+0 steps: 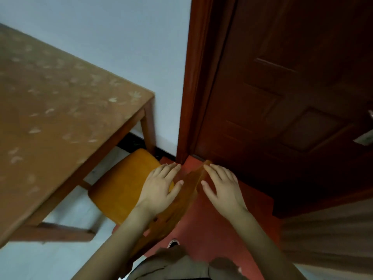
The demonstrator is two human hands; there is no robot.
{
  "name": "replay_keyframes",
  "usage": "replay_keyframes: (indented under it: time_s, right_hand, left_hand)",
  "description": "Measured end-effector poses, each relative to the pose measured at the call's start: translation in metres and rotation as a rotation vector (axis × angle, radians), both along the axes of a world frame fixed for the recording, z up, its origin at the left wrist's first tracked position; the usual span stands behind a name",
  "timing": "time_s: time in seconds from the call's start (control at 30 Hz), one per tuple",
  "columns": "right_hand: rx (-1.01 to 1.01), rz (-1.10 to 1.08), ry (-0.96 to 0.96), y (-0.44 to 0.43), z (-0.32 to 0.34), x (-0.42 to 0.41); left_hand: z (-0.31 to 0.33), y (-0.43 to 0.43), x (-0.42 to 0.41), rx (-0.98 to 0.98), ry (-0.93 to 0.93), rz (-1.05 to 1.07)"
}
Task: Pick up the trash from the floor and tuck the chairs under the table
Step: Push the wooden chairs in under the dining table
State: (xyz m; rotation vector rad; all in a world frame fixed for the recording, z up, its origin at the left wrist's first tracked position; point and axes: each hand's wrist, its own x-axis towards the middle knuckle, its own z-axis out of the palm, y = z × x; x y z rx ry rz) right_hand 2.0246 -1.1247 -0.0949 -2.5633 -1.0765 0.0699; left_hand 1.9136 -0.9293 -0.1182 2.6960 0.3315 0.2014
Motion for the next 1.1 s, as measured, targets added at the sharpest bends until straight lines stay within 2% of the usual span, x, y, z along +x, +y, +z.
replay_keyframes:
  time_s: [0.27, 0.47, 0.7, 0.9, 1.1]
  right_hand:
    - [0.01, 0.424, 0.044, 0.035, -0.012, 0.046]
    - [0.027, 0.748, 0.052, 0.04, -0.017, 0.063]
    - [0.011, 1.052, 0.048, 0.035, -0.039, 0.074]
    - [-0.255, 1.111, 0.077, 0.035, -0.072, 0.085]
    - [-0.229, 1.048, 0.145, 0.041, -0.083, 0.09]
  left_hand:
    - [-0.003, -0.011, -0.025, 0.037, 0.05, 0.366]
    - [-0.005, -0.073, -0.043, 0.008, 0.032, 0.662]
    - [-0.019, -0.143, -0.051, 0.04, 0.053, 0.891]
    - [-0.04, -0.164, -0.058, -0.024, 0.143, 0.977]
    - [-0.051, -0.152, -0.057, -0.034, 0.058, 1.009]
